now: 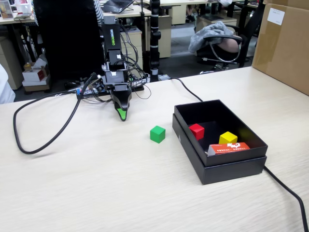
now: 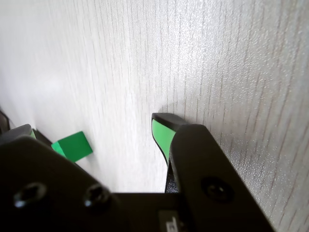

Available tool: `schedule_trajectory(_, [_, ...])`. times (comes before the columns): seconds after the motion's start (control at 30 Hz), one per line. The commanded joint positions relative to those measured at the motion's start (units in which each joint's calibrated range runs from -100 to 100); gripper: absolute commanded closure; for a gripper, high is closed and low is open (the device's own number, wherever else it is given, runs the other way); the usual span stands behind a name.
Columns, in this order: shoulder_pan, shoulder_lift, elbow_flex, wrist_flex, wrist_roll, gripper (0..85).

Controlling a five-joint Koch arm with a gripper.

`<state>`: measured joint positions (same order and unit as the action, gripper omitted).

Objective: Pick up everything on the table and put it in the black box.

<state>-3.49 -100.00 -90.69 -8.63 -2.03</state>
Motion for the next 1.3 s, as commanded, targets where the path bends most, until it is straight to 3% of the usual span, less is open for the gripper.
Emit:
schedule_trajectory(0.0, [0.05, 0.92, -0.7, -5.23, 0.44, 37.0])
schedule_trajectory(1.13, [-0.24, 1.49, 0.21, -5.23, -0.1, 36.8])
schedule_trajectory(1.27, [-0.24, 3.79, 7.82, -10.85, 0.0, 37.0])
